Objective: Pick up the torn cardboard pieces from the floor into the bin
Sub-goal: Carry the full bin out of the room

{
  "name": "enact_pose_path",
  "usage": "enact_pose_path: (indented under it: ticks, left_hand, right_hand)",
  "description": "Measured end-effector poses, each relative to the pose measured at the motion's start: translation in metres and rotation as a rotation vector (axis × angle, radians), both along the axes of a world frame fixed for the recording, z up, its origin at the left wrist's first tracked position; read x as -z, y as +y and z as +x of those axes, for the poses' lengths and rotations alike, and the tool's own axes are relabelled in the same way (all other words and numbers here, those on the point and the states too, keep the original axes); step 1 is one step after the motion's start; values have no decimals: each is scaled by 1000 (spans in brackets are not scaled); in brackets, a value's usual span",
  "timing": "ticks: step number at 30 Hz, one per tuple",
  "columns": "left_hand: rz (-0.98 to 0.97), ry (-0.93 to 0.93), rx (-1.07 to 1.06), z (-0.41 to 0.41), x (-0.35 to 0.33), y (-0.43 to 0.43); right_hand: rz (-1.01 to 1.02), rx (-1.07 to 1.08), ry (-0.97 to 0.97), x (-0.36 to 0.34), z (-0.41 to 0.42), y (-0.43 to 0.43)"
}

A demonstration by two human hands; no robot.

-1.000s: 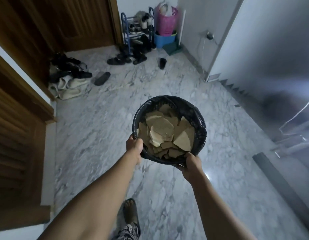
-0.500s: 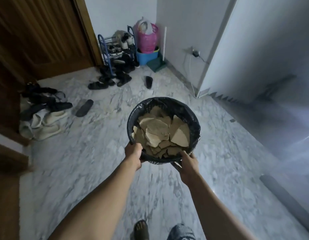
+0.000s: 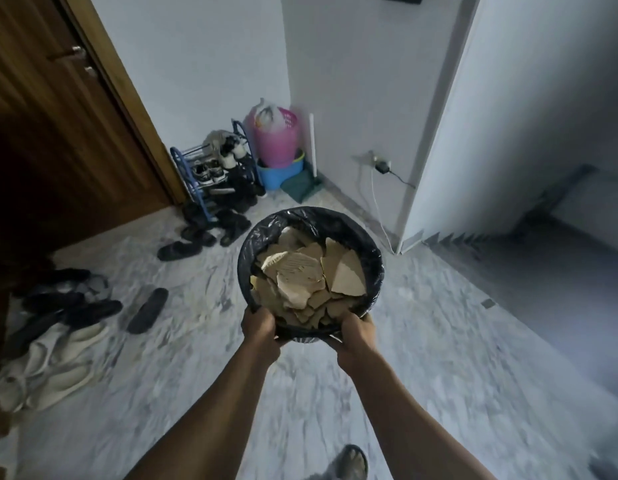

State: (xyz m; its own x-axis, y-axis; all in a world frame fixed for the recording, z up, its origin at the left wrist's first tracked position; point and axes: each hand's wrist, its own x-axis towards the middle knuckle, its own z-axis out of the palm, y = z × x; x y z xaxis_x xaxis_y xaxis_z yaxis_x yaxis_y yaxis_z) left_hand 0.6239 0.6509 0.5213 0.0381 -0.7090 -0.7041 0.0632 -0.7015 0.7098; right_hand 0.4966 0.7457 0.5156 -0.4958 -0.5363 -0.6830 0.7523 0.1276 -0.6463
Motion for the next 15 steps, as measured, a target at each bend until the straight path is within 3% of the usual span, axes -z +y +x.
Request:
enact_pose_path:
  ticks: [7, 15]
  left_hand:
    - [19, 49, 103, -95, -26, -141]
    - [53, 172, 157, -222, 22, -310]
  right_hand:
    - [19, 52, -5, -18, -98, -124]
    - [51, 197, 44, 10, -214, -279]
